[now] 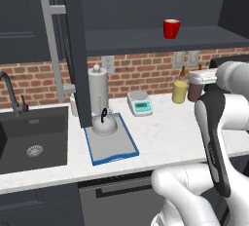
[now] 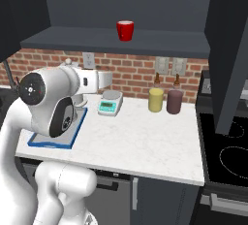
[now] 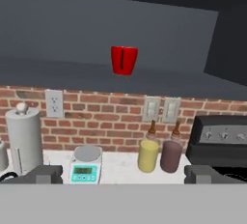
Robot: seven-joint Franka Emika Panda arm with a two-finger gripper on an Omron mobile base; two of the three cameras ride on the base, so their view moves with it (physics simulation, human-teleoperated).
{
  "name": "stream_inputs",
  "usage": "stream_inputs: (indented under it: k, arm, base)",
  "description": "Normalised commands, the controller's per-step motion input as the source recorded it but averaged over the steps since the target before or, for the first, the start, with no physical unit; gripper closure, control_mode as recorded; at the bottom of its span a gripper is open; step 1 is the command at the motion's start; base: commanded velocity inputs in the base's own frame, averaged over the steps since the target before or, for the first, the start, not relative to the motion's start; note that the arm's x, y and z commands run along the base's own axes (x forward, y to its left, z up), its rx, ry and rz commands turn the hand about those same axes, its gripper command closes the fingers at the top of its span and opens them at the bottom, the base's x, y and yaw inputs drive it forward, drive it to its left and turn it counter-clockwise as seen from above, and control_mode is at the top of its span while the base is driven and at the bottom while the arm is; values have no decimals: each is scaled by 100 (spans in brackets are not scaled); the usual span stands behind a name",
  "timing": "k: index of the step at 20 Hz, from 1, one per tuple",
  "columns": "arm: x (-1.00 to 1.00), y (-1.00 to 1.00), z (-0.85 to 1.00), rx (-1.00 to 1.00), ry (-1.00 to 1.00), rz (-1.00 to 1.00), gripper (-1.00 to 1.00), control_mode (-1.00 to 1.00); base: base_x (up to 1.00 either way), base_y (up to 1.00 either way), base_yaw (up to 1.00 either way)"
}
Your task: Pick the kettle from the counter and place it on the tray. Then pick the mug from the cabinet and place it on the tray. Then close the cabinet doors.
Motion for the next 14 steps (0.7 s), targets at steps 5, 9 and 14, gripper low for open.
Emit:
stream_inputs:
  k: [5,9,14]
  arm:
    - [0,4,15,0,0,-1,-100,-100]
    - [-1,0,0,0,-1,0,-100,-100]
    - [-1,0,25,2,-8,0,-100,-100]
  base:
    - [0,0,0]
    - [0,0,0]
    - [0,0,0]
